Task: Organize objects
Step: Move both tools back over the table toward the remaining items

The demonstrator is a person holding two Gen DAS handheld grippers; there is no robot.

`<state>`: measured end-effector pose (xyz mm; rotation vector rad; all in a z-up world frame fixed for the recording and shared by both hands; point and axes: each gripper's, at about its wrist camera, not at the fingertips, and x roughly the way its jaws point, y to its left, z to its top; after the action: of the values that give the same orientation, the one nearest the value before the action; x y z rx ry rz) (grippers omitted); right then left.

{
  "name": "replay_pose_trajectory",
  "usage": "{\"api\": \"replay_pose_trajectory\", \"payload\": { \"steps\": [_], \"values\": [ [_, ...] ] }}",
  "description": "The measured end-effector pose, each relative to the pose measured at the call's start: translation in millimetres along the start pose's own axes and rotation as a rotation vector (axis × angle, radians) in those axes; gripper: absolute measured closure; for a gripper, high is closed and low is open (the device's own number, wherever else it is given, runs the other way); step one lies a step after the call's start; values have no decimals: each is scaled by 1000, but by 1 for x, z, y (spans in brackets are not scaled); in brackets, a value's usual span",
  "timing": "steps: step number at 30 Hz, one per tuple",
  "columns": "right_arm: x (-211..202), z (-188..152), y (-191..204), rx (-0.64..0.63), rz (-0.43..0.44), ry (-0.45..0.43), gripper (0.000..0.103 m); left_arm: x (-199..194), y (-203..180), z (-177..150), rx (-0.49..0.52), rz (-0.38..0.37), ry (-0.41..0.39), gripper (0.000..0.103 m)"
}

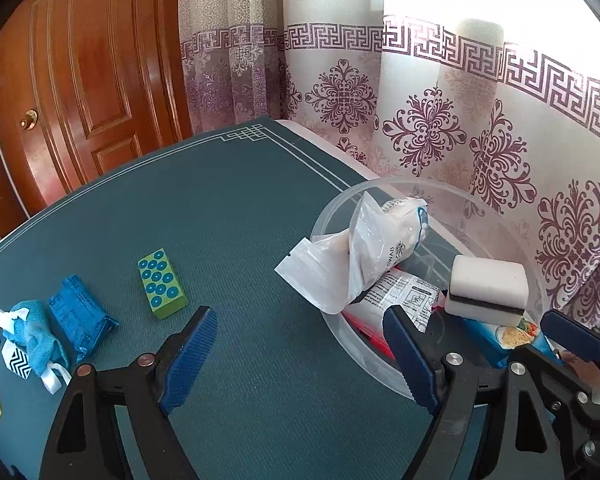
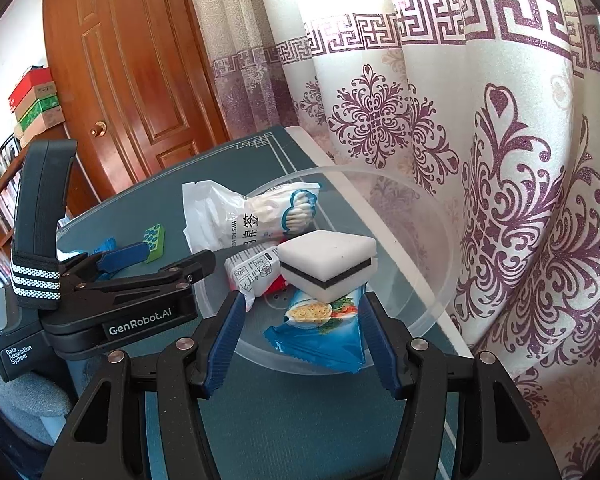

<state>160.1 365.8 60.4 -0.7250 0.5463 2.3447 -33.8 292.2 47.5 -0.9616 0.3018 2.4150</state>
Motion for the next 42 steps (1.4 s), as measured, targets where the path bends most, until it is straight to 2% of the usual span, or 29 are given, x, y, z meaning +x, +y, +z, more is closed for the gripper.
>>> {"api": "replay_pose_trajectory", "payload": {
  "steps": [7, 16, 27, 42],
  "values": [
    [-2, -1, 11, -12, 16, 0, 43, -21, 30, -8, -56, 46, -24, 15],
    [-1, -9, 43, -47, 59, 15, 43, -48, 86, -20, -156, 116, -48, 14],
    [5, -14, 101, -107, 131, 32, 43, -65, 157, -54, -250, 318, -2, 14],
    [24, -30, 164, -212, 199, 100, 43, -93, 243, -92, -407, 470, 7, 11]
  ]
}}
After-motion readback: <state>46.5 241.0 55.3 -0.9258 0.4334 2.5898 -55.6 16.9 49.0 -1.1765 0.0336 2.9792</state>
